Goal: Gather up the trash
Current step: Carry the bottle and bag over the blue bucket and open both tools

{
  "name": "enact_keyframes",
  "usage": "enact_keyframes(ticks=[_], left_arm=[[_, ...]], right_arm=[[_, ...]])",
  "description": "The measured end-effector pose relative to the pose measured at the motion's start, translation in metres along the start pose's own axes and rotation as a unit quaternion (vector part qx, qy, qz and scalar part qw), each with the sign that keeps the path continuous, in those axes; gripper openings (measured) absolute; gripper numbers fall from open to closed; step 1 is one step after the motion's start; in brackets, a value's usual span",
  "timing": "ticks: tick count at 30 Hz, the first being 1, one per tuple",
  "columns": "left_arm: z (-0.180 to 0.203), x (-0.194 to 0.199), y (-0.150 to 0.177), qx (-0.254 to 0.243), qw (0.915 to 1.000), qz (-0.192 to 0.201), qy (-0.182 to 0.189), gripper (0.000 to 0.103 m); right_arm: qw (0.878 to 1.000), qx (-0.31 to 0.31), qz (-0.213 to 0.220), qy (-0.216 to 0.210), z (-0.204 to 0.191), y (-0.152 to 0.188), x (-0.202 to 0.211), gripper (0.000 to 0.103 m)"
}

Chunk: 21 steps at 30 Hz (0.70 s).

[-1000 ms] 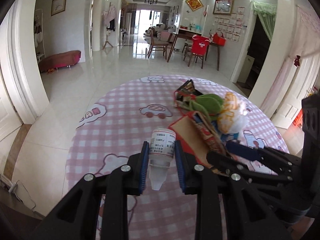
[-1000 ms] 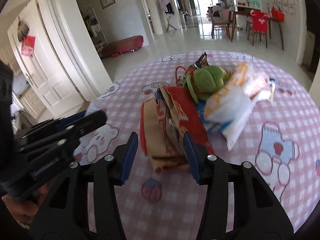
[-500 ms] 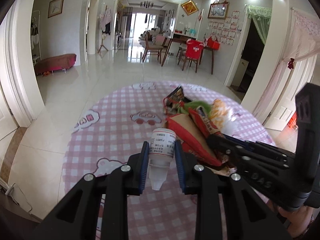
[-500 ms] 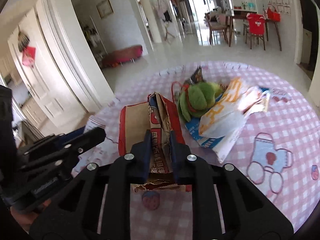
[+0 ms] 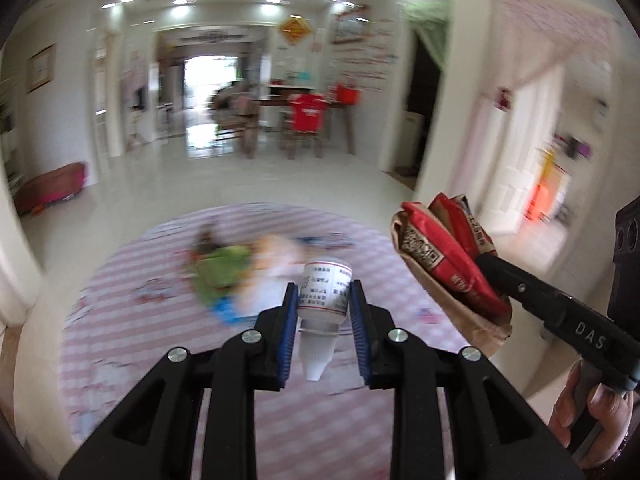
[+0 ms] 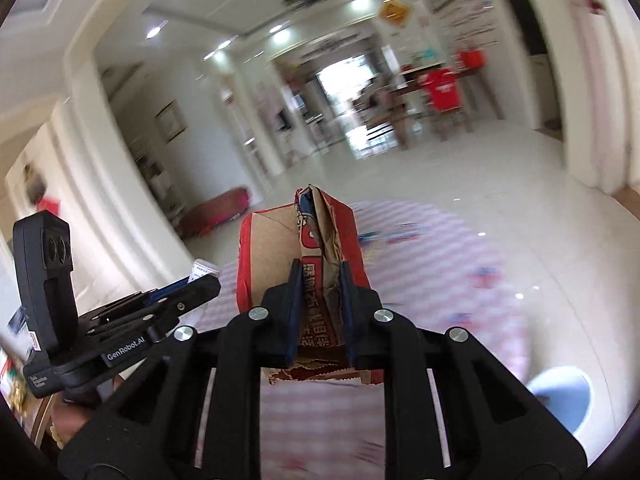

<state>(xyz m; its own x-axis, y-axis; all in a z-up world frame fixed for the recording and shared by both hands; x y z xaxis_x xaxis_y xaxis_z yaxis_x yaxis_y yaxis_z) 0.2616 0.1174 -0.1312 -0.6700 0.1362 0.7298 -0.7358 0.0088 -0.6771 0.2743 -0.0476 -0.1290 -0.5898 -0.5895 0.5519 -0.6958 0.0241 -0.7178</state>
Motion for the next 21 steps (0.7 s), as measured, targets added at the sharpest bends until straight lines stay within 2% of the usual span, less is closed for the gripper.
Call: enact_keyframes(ticks=[5,7,10,13,19,21], left_arm=[[0.103,-0.048,-0.008,-0.070,0.9946,-0.043,0.064,0.025],[0.145,-0.070,-0.006,-0.098,0.9892,-0.066,0.086,0.025],[0.202,-0.104,0.001,-0.132,0.9798,-0.096,0.115,0.025],[0.252,-0.138,0.010,-0.161,0.9697,-0.127,0.132,0.025],[0.321,-0.186,0.026,-0.197,0.9526,-0.170,0.158,0.028],[0.332,-0.200,0.031,-0.192,0.9512,-0.185,0.155,0.063]], right_arm=[[0.995,-0.069,0.035,0.061,0.095,0.015,0.052,0.017],[0.989,-0.099,0.045,0.096,0.134,0.028,0.070,0.017],[0.981,-0.138,0.058,0.123,0.179,0.043,0.086,0.017],[0.967,-0.176,0.073,0.166,0.224,0.062,0.105,0.017],[0.948,-0.231,0.086,0.203,0.284,0.088,0.130,0.017],[0.943,-0.242,0.088,0.209,0.294,0.097,0.135,0.017]])
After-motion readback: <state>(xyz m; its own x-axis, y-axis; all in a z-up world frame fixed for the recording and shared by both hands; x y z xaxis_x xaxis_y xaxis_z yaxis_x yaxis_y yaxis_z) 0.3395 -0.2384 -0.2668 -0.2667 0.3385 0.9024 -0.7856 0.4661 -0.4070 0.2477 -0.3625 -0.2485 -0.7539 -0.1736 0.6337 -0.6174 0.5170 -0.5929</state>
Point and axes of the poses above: each gripper's, at about its wrist camera, not at the fingertips, and x roughly against the way its jaws point, z to its right, y to its underside, the point moved 8 cm from there along -x, roughly the way its jaws point, and after that the axes turned 13 degrees about -z, right-handed, at the moved point
